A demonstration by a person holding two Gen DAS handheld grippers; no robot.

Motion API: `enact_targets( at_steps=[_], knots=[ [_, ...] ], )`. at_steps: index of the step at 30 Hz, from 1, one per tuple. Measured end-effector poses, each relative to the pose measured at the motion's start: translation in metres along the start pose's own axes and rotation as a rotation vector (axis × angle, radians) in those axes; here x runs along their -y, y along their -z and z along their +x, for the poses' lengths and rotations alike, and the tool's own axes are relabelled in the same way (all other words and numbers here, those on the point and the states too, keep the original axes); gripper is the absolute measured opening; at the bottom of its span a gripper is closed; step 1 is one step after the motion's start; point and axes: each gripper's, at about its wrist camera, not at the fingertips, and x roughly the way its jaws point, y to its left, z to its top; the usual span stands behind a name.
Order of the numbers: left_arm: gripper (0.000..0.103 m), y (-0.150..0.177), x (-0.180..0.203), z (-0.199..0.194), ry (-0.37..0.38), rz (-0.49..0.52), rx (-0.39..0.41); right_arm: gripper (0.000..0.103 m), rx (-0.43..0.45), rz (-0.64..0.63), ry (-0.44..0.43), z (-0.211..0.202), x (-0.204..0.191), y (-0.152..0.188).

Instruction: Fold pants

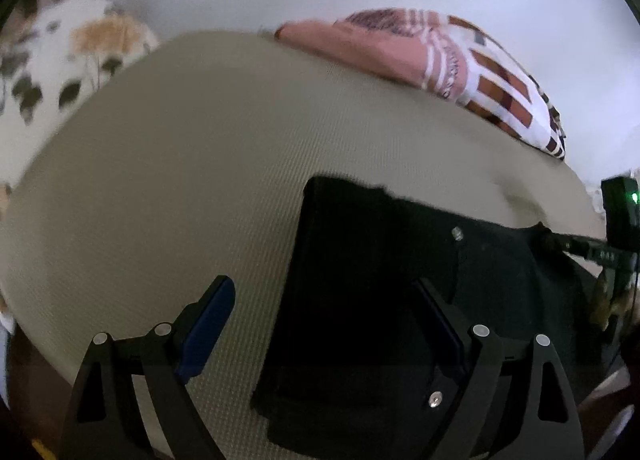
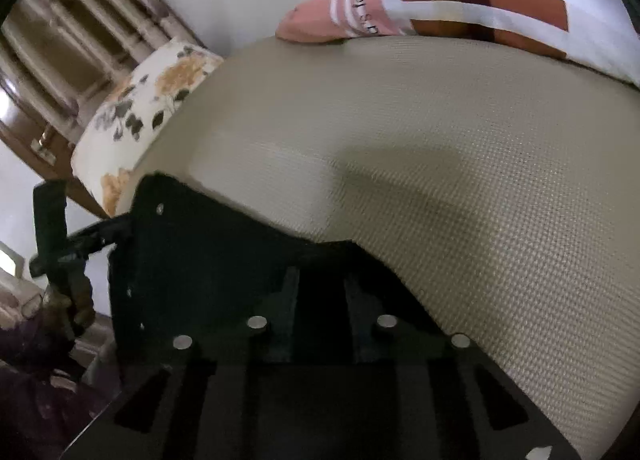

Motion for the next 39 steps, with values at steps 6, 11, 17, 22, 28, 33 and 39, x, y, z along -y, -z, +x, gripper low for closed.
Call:
enact_targets(
  at_steps=[6, 11, 17, 22, 28, 33, 39],
  knots=[
    [0.089, 0.001, 0.016, 0.018, -0.008, 0.080, -0.048, 0.008, 0.082, -0.009, 0.125, 0.004, -0.001, 0.000],
    [0.091, 0.010, 0.001, 0.030, 0.046, -0.001, -0.098, 0.007, 0.097, 0.012, 0.133, 0.007, 0.001, -0.002],
    [0.091, 0.006, 0.022, 0.015, -0.028, 0.089, -0.038, 0.023, 0.215, 0.193, 0.014, -0.020, 0.027, 0.000],
    [0.091, 0.006, 0.046, 0.018, -0.113, 0.239, -0.016, 0.029, 0.530, 0.420, -0.004, -0.123, 0.044, 0.064],
    [0.091, 0.002, 0.048, 0.007, -0.107, 0.201, -0.013, 0.050, 0.723, 0.718, 0.292, -0.262, 0.089, 0.241],
    [0.091, 0.003, 0.061, -0.006, -0.031, 0.152, -0.028, 0.050, 0.982, 1.124, 0.253, -0.338, 0.132, 0.409],
    [0.091, 0.009, 0.097, -0.012, -0.019, 0.218, -0.046, 0.050, 1.105, 1.218, 0.100, -0.345, 0.153, 0.478]
  ],
)
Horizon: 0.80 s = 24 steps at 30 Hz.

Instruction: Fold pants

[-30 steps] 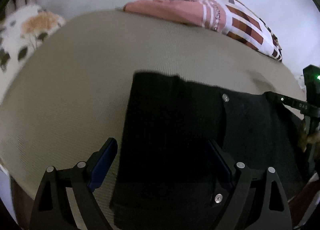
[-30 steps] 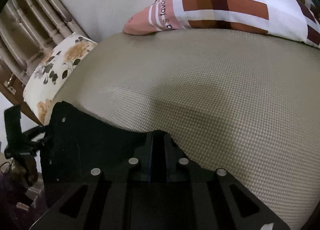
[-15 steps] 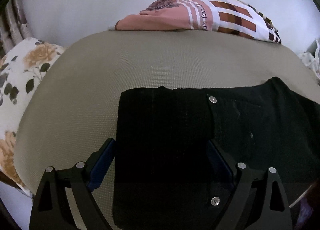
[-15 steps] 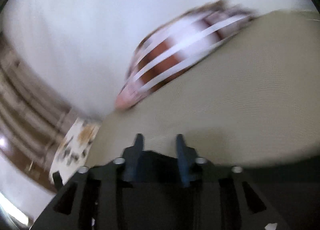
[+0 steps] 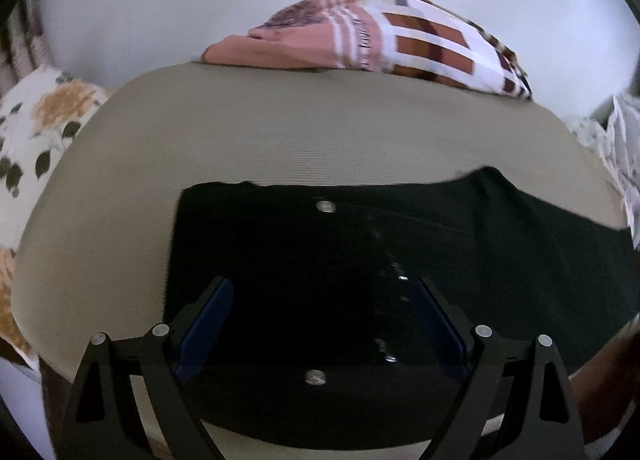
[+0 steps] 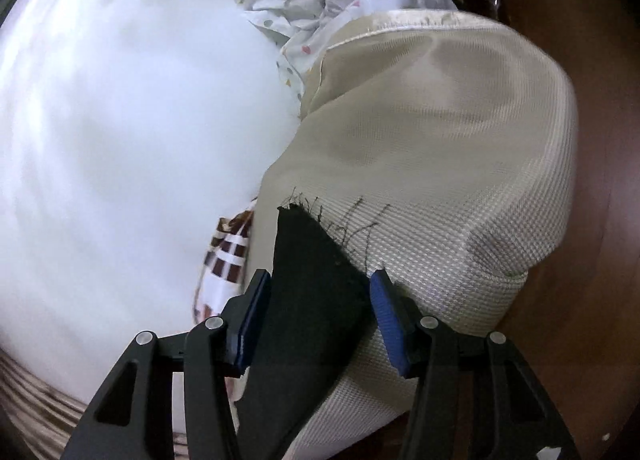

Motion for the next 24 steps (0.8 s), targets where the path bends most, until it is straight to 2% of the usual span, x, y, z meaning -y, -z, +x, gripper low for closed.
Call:
enact_targets(
  at_steps=[3, 5, 8, 9, 11, 13, 17, 19, 24],
  knots=[
    [0.091, 0.000, 0.016, -0.006, -0.007, 0.057, 0.001, 0.050, -0.024, 0.020, -0.008, 0.006, 0.010, 0.002],
    [0.091, 0.000, 0.024, -0.010, -0.020, 0.090, 0.009, 0.050, -0.049, 0.024, 0.025, 0.016, 0.014, 0.006],
    [0.091, 0.001, 0.032, -0.015, -0.031, 0.123, 0.022, 0.050, -0.062, 0.047, -0.019, 0.018, 0.015, 0.016],
    [0.091, 0.001, 0.033, -0.015, -0.033, 0.125, 0.020, 0.049, -0.074, 0.042, -0.029, 0.020, 0.012, 0.018],
    [0.091, 0.002, 0.033, -0.014, -0.030, 0.122, 0.009, 0.039, -0.094, 0.018, -0.055, 0.023, 0.001, 0.023],
    [0.091, 0.002, 0.033, -0.014, -0.026, 0.113, 0.004, 0.037, -0.099, -0.051, -0.058, 0.024, -0.018, 0.026],
    [0.091, 0.004, 0.031, -0.013, -0.017, 0.094, 0.000, 0.037, -0.122, -0.074, 0.025, 0.033, -0.019, 0.023],
    [0.091, 0.006, 0.030, -0.014, -0.016, 0.087, 0.002, 0.037, -0.122, -0.036, -0.006, 0.034, -0.011, 0.023],
    [0.091, 0.010, 0.025, -0.007, -0.007, 0.067, -0.030, 0.037, -0.155, -0.048, -0.019, 0.044, -0.012, 0.024]
  ],
)
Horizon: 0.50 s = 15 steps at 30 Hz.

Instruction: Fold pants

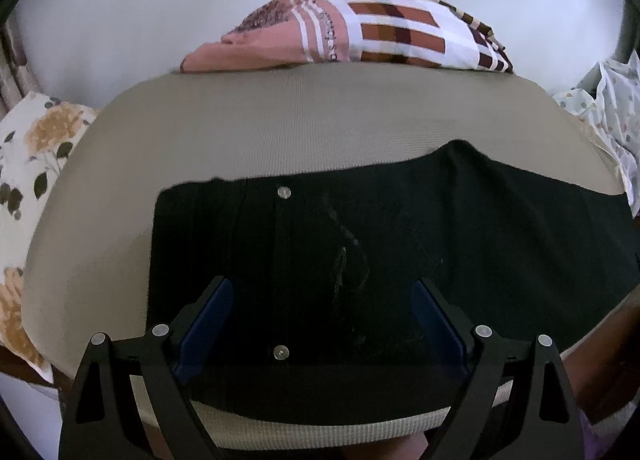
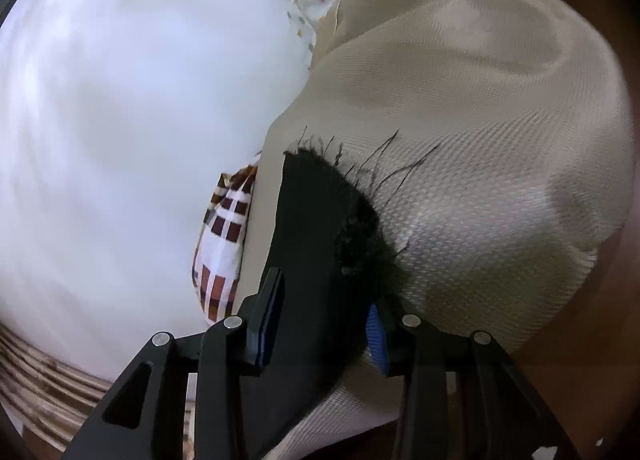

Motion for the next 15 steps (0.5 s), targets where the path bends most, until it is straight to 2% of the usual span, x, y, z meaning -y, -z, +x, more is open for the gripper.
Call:
enact_targets(
  at_steps=[1, 2, 3, 4, 8, 15],
  knots=[
    [0.091, 0.000, 0.000, 0.001, 0.003, -0.005, -0.005, 0.035, -0.007, -0.007, 0.002, 0.004, -0.003, 0.000],
    [0.091, 0.001, -0.001, 0.001, 0.007, -0.009, -0.005, 0.021, -0.017, -0.022, 0.020, 0.007, -0.006, 0.000],
    [0.091, 0.001, -0.001, 0.000, 0.007, -0.011, 0.000, 0.012, -0.029, -0.037, 0.047, 0.011, -0.009, 0.000],
    [0.091, 0.002, -0.002, -0.001, 0.007, -0.011, 0.005, 0.011, -0.047, -0.045, 0.074, 0.014, -0.011, 0.002],
    [0.091, 0.002, -0.005, -0.004, 0.000, -0.013, 0.017, 0.008, -0.048, -0.073, 0.091, 0.013, -0.023, 0.005],
    [0.091, 0.004, -0.013, -0.004, 0.013, -0.042, 0.018, 0.008, -0.078, -0.139, 0.045, 0.024, -0.078, 0.021]
  ],
)
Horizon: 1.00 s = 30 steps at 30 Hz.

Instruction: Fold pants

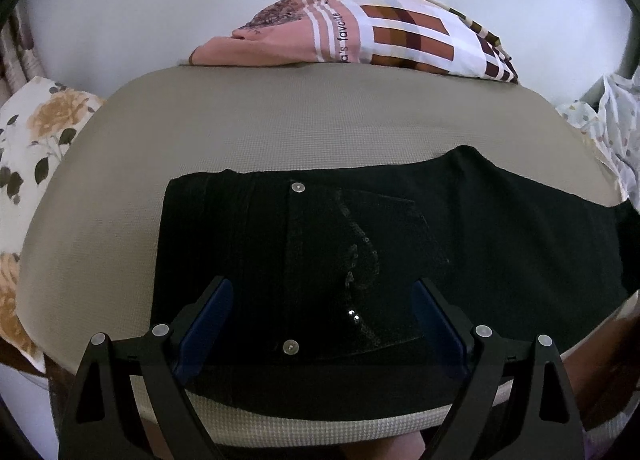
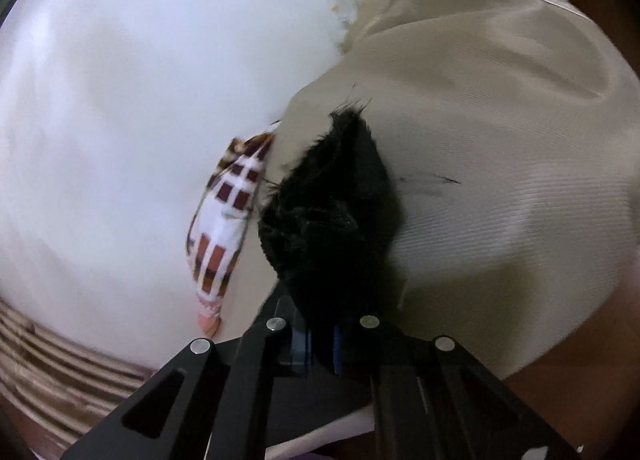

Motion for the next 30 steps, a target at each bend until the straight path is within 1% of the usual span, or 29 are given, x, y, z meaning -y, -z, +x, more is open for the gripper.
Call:
enact_targets(
  at_steps=[3, 8, 10, 13, 18, 19, 20, 22, 25, 28, 30],
  knots=[
    [0.091, 0.002, -0.001, -0.001, 0.003, 0.000, 0.006, 0.008, -0.045, -0.043, -0.034, 0.018, -0.031, 0.009],
    [0.091, 0.005, -0.001, 0.000, 0.012, -0.012, -0.003, 0.008, -0.184, -0.113, -0.083, 0.071, -0.083, 0.045],
    [0.091, 0.008, -0.002, 0.001, 0.016, -0.016, -0.011, 0.008, -0.250, -0.137, -0.108, 0.099, -0.103, 0.068],
    [0.091, 0.012, -0.006, 0.000, 0.020, -0.024, -0.010, 0.008, -0.342, -0.162, -0.129, 0.135, -0.123, 0.100],
    [0.091, 0.019, -0.013, 0.004, 0.039, -0.057, -0.023, 0.008, -0.495, -0.235, -0.132, 0.188, -0.154, 0.162],
    [0.091, 0.020, -0.015, 0.004, 0.042, -0.062, -0.025, 0.008, -0.536, -0.250, -0.135, 0.198, -0.159, 0.179],
    [0.091, 0.022, -0.016, 0.005, 0.045, -0.070, -0.030, 0.009, -0.552, -0.268, -0.128, 0.202, -0.160, 0.189],
    [0.091, 0.023, -0.018, 0.006, 0.052, -0.078, -0.035, 0.009, -0.581, -0.354, -0.080, 0.212, -0.165, 0.215],
    [0.091, 0.025, -0.019, 0.006, 0.054, -0.079, -0.035, 0.009, -0.612, -0.389, -0.052, 0.216, -0.161, 0.233],
    [0.091, 0.025, -0.019, 0.006, 0.055, -0.084, -0.036, 0.009, -0.617, -0.442, -0.025, 0.215, -0.159, 0.243],
    [0.091, 0.026, -0.019, 0.006, 0.056, -0.085, -0.038, 0.009, -0.612, -0.489, -0.012, 0.216, -0.164, 0.246]
  ],
)
